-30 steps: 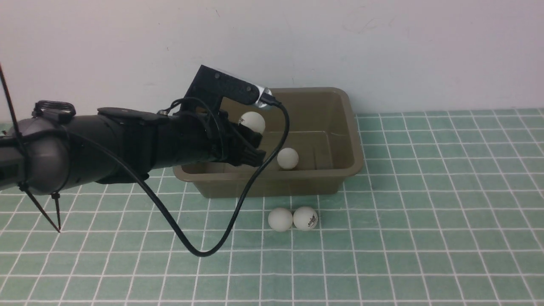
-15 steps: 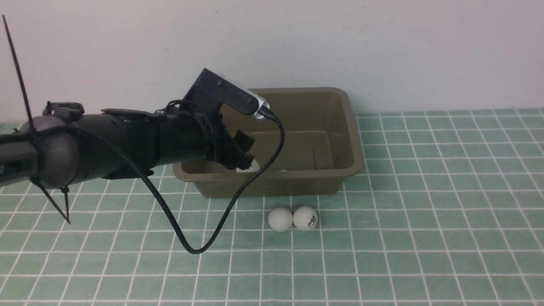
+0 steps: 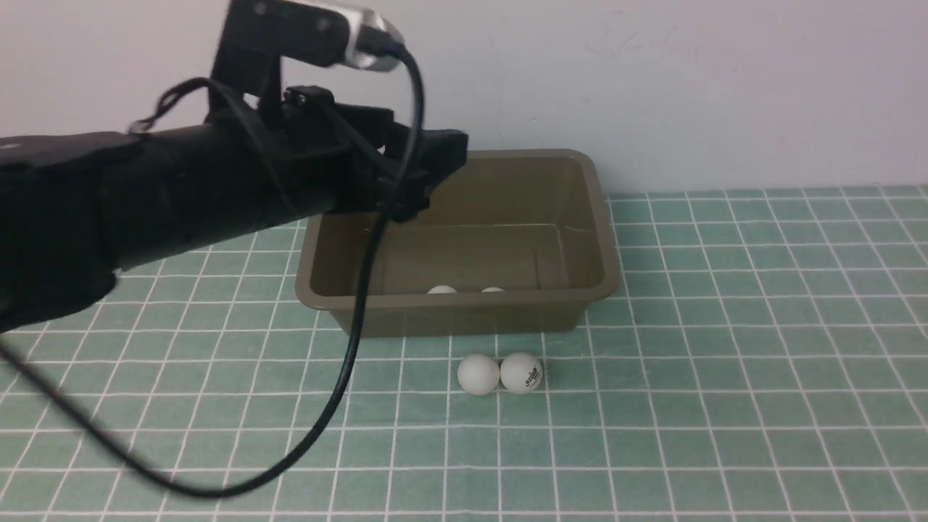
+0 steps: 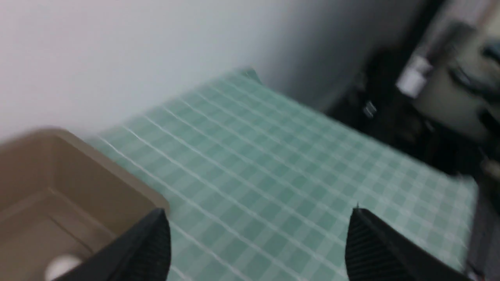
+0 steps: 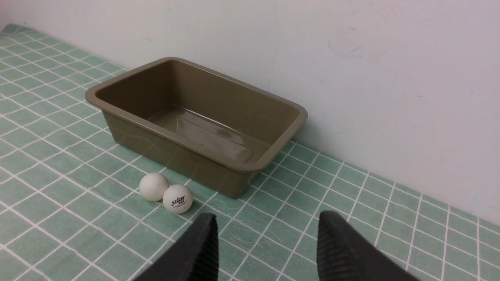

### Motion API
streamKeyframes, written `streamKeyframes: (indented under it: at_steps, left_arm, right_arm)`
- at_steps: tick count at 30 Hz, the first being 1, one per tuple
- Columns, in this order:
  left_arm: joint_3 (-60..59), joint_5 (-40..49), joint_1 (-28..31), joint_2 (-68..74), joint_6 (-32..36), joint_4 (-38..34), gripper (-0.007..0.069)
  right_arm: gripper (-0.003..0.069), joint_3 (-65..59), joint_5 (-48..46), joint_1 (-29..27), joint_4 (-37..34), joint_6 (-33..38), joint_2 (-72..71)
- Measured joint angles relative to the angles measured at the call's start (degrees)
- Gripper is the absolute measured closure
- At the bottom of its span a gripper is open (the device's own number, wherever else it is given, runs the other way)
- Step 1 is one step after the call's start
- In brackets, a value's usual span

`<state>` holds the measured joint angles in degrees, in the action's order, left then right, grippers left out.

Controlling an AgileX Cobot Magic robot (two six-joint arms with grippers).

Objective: Put the table tennis balls in the box on the green coffee tablecloth.
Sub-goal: 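Reach for and grasp a ping pong ball on the table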

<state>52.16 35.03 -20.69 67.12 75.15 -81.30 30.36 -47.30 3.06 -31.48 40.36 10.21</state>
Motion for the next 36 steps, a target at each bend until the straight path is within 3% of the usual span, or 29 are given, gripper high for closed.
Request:
streamKeyframes:
  at_steps: [7, 11, 15, 18, 24, 36]
  left_arm:
    - [-0.1, 10.2, 0.0, -6.9, -24.7, 28.3, 0.0130]
    - [-0.1, 11.6, 0.0, -8.6, -37.1, 40.9, 0.0155]
    - [-0.1, 11.7, 0.0, -9.4, -54.0, 60.9, 0.0175]
    - [-0.1, 11.6, 0.0, -9.4, -63.4, 71.9, 0.0178]
    - [-0.1, 8.0, 0.0, -9.4, -66.2, 74.6, 0.0178]
    - [-0.1, 5.3, 0.0, -9.4, -66.3, 72.9, 0.0178]
  right_arm:
    - [0.0332, 0.0, -0.4, 0.0, -1.2, 1.9, 0.0]
    - [0.0332, 0.0, -1.4, 0.0, -3.9, 4.9, 0.0]
    - [0.0332, 0.0, -1.6, 0.0, -8.4, 7.2, 0.9]
    - [0.0332, 0.0, -2.0, 0.0, -12.3, 9.3, 3.9]
    - [0.0332, 0.0, -3.3, 0.0, -22.1, 18.0, 15.2]
    - [0.0332, 9.4, -6.3, 0.0, -26.6, 23.9, 45.9]
